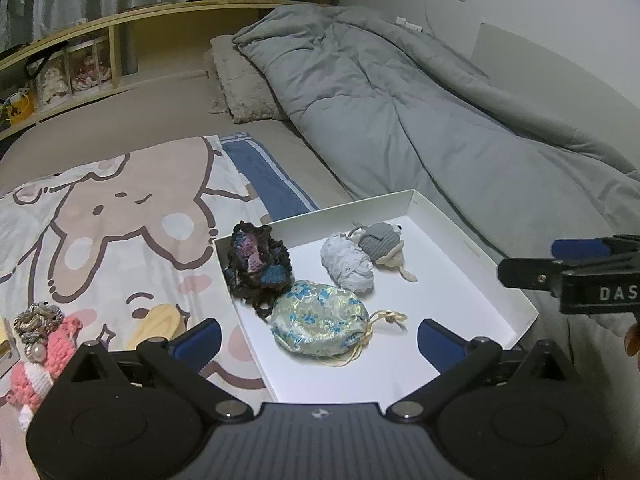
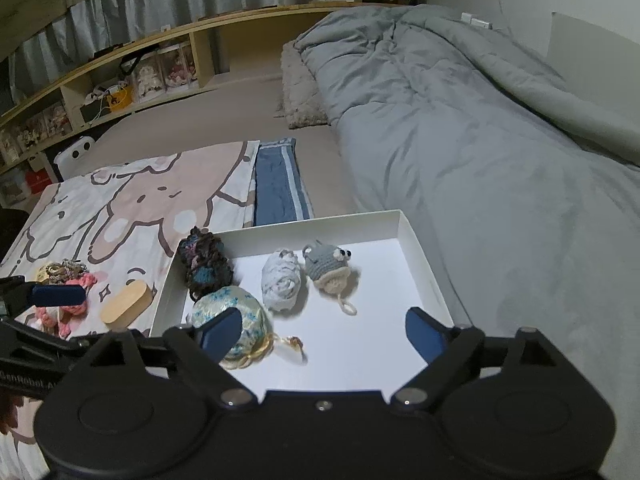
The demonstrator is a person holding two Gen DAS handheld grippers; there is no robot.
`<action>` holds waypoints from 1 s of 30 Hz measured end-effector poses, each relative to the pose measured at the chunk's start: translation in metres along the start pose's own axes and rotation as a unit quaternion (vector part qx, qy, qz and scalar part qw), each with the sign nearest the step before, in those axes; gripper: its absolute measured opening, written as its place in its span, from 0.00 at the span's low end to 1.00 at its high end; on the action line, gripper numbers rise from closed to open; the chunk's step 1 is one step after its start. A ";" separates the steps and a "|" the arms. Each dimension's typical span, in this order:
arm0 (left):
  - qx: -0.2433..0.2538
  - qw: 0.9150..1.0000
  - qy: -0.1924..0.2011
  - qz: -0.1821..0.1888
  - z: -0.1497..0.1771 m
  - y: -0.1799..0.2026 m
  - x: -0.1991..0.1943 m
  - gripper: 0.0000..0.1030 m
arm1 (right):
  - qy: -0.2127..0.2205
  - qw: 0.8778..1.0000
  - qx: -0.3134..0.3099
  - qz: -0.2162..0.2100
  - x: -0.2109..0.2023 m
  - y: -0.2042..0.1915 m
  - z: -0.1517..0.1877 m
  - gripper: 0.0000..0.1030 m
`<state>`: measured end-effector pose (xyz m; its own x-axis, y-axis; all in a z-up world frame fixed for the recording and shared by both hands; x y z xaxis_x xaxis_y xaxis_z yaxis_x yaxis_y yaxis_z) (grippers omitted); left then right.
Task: Organize objects
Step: 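Lift both tools up and away from the tray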
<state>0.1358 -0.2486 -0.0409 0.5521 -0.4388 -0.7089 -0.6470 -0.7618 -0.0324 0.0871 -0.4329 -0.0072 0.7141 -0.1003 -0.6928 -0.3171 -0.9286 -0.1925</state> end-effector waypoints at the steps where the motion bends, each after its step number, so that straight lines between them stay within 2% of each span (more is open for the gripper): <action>1: -0.001 1.000 0.001 -0.001 0.001 -0.001 -0.002 1.00 | 0.003 1.000 0.000 0.002 -0.003 0.001 0.001 0.93; 8: -0.008 1.000 0.007 -0.004 0.011 -0.006 -0.015 1.00 | 0.018 1.000 0.001 0.011 -0.019 0.004 0.011 0.95; 10: -0.012 1.000 0.011 -0.005 0.013 -0.008 -0.018 1.00 | 0.023 1.000 0.002 0.014 -0.023 0.005 0.015 0.99; 14: -0.017 1.000 0.018 -0.009 0.017 -0.011 -0.025 1.00 | 0.036 0.999 0.008 0.023 -0.030 0.009 0.023 1.00; 30: -0.029 0.999 0.039 -0.020 0.026 -0.026 -0.045 1.00 | 0.031 0.999 0.022 0.023 -0.040 0.006 0.037 1.00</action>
<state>0.1139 -0.1971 -0.0263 0.6179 -0.4406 -0.6512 -0.5926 -0.8053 -0.0175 0.0340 -0.4210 -0.0065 0.7352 -0.1663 -0.6571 -0.3773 -0.9058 -0.1929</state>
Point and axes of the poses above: each gripper's, at about its wrist camera, not at the fingertips, and x roughly the way its jaws point, y to its right, z to its underside, the point moved 8 cm from there along x, roughly the way its jaws point, and after that the axes turned 12 degrees about x, right-handed, at the moved point
